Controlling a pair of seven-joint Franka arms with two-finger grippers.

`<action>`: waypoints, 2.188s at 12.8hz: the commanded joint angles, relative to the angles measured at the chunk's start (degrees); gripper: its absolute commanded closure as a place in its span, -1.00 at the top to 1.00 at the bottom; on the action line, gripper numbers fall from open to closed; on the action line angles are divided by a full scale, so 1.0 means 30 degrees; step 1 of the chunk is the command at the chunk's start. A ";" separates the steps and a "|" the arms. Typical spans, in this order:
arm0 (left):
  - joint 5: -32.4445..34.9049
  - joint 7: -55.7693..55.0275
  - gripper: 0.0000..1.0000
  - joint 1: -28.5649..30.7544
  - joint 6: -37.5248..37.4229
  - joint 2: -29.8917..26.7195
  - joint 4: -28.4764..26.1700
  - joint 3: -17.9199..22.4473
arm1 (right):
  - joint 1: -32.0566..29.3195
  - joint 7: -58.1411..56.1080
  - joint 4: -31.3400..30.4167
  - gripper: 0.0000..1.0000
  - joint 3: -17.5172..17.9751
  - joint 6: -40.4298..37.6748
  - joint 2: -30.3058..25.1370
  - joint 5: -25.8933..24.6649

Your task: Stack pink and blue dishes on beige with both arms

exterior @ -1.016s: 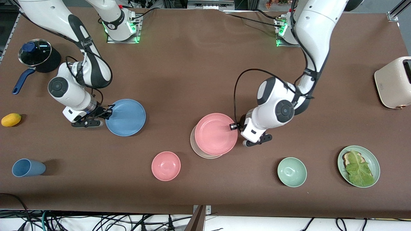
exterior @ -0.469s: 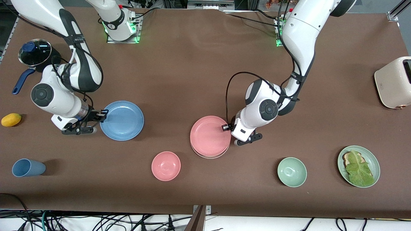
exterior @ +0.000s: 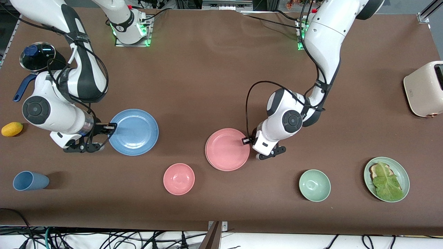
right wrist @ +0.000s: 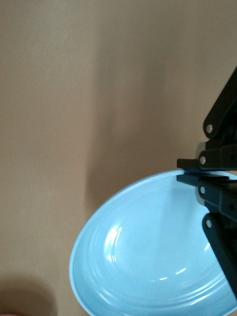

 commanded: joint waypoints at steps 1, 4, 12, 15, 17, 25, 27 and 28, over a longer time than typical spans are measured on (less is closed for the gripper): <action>-0.0201 -0.0239 0.21 -0.0245 -0.0070 0.0158 0.0615 0.0214 | 0.0729 0.1185 0.1775 -1.00 0.0004 -0.1195 0.0778 0.1038; -0.0085 -0.0124 0.33 0.0338 -0.1960 -0.1418 0.0674 0.0243 | 0.1812 0.2910 0.2127 -1.00 0.0004 -0.1108 0.0924 0.1891; 0.0907 0.4553 0.41 0.4117 -1.4943 -0.3503 0.5535 0.0331 | 0.6526 1.0963 0.4351 -1.00 -0.0025 0.2019 0.3732 0.2390; 0.1175 0.7891 0.42 0.6398 -1.7114 -0.4265 0.5596 0.0331 | 0.8051 1.4565 0.6309 -1.00 0.0004 0.3197 0.5489 0.2390; 0.2311 1.0179 0.45 0.7485 -1.8084 -0.4734 0.5625 0.0448 | 0.8872 1.6619 0.7077 -1.00 0.0004 0.4013 0.6400 0.2361; 0.4046 1.1831 1.00 0.9275 -1.9904 -0.7777 0.5684 0.0683 | 0.9491 1.7361 0.6991 -1.00 -0.0113 0.5689 0.7546 0.1981; 0.5241 1.1860 1.00 0.9074 -1.9904 -0.8367 0.5567 0.0654 | 0.9433 1.7302 0.6932 -1.00 -0.0142 0.5660 0.7546 0.1426; 0.5654 1.1860 1.00 0.9043 -1.9904 -0.8688 0.5509 0.0625 | 0.9404 1.7302 0.6932 -0.61 -0.0142 0.5660 0.7546 0.1424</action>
